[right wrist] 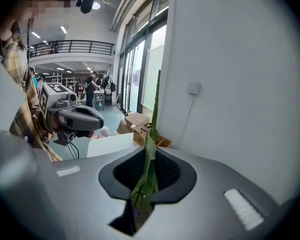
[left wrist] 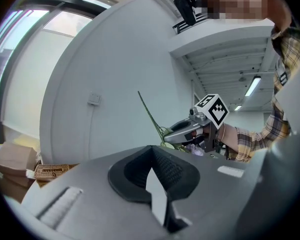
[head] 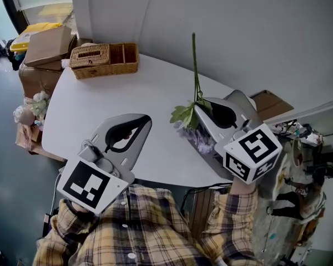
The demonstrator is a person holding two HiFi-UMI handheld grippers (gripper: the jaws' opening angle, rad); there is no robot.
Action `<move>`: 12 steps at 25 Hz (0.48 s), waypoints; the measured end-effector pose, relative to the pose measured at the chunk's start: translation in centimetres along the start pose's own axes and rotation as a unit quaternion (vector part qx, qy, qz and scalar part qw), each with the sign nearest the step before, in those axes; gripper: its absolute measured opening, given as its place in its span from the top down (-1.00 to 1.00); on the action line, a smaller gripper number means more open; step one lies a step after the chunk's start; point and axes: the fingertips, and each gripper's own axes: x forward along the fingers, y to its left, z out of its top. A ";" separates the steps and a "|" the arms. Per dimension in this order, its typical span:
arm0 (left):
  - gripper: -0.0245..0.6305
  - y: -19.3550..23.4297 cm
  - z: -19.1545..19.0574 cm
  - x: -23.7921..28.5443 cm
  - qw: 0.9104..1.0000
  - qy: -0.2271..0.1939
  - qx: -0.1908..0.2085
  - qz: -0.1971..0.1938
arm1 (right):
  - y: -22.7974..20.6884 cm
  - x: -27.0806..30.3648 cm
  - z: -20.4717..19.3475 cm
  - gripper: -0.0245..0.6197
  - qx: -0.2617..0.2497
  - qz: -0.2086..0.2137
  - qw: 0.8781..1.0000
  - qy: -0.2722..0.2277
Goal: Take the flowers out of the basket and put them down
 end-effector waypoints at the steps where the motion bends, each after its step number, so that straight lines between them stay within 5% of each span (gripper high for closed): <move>1: 0.89 0.5 0.0 -0.3 1.000 0.000 0.000 0.002 | 0.5 0.6 0.1 0.78 0.000 0.004 1.000 0.001; 12: 0.89 4.5 -1.4 -2.7 1.000 0.009 -0.005 0.008 | 4.9 7.8 -3.5 0.78 0.004 0.029 0.998 0.048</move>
